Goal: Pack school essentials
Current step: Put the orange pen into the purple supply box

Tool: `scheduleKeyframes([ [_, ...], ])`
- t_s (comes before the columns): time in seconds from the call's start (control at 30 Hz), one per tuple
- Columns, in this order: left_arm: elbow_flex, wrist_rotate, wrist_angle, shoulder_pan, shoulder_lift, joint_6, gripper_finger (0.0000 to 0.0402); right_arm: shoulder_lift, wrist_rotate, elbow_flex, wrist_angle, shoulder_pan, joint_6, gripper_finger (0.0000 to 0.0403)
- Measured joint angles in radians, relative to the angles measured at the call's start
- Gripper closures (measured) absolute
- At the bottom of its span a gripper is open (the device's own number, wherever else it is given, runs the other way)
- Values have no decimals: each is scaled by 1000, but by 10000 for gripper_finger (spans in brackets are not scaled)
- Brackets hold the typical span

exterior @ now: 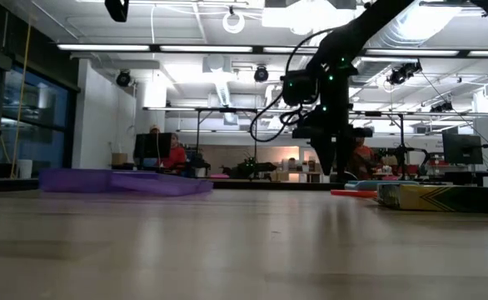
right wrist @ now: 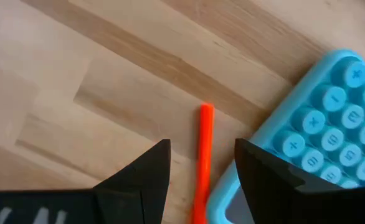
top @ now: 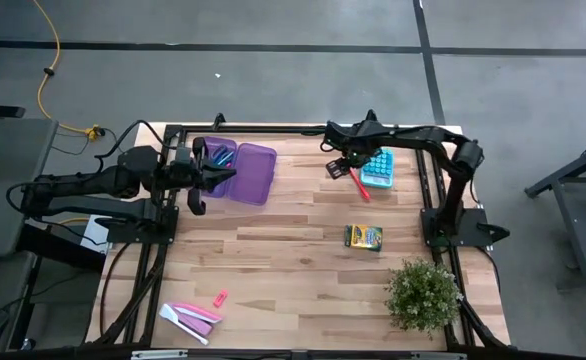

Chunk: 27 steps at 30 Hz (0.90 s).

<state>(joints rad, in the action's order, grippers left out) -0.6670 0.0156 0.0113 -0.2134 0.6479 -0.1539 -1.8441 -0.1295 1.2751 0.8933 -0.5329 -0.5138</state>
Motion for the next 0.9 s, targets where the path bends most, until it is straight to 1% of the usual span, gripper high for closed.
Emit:
scheduleKeyframes([
  [0.1, 0, 0, 0, 0, 0, 0, 401, -15, 5, 0, -17, -9, -2, 233],
  [0.3, 0, 0, 0, 0, 0, -3, 401, -43, 56, 0, -21, -23, 45, 233],
  [0.57, 0, 0, 0, 0, 0, -4, 401, -76, 53, -1, -30, -39, 51, 233],
  [0.9, 0, 0, 1, 0, 0, -26, 401, -76, 77, -1, -31, -51, 74, 233],
])
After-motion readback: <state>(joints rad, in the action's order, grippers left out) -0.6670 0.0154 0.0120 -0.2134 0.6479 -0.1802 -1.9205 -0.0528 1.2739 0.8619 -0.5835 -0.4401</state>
